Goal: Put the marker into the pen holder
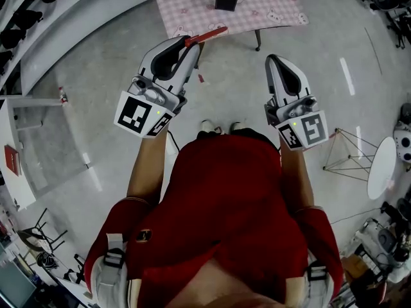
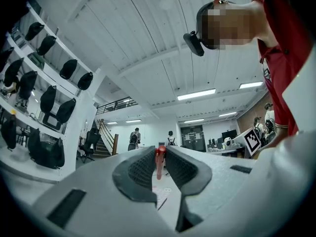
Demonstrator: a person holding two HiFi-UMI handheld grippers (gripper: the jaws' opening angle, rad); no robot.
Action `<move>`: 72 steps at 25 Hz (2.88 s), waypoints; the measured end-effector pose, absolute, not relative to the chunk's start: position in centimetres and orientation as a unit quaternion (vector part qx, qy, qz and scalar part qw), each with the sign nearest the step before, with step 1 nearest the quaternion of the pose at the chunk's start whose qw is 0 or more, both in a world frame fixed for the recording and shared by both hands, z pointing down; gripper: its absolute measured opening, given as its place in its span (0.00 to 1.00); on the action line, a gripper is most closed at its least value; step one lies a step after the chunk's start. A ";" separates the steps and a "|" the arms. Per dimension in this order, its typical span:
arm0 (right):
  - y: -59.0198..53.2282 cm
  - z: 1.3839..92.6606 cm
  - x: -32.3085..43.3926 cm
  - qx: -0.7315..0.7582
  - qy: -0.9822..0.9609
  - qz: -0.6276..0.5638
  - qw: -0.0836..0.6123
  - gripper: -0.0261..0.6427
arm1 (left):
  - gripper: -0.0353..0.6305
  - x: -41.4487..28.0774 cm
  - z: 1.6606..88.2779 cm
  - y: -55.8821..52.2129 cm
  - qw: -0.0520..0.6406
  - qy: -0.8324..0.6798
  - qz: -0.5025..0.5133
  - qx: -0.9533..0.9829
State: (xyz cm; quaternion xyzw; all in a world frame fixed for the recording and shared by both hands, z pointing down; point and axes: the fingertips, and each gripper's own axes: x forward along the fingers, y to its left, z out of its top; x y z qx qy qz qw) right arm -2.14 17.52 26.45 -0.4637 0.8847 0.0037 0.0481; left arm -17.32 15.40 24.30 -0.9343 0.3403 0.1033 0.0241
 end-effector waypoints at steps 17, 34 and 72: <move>14.7 26.5 -3.8 -0.455 0.889 0.015 0.046 0.03 | 0.15 -19.8 24.4 13.2 0.032 0.360 0.107 -0.926; 1.8 28.8 1.2 -0.418 0.907 -0.004 0.061 0.03 | 0.15 -14.7 26.2 1.8 0.030 0.398 0.052 -0.915; -17.0 33.8 11.2 -0.352 0.935 -0.032 0.013 0.03 | 0.15 -5.2 40.5 -18.3 -0.073 0.452 -0.103 -0.883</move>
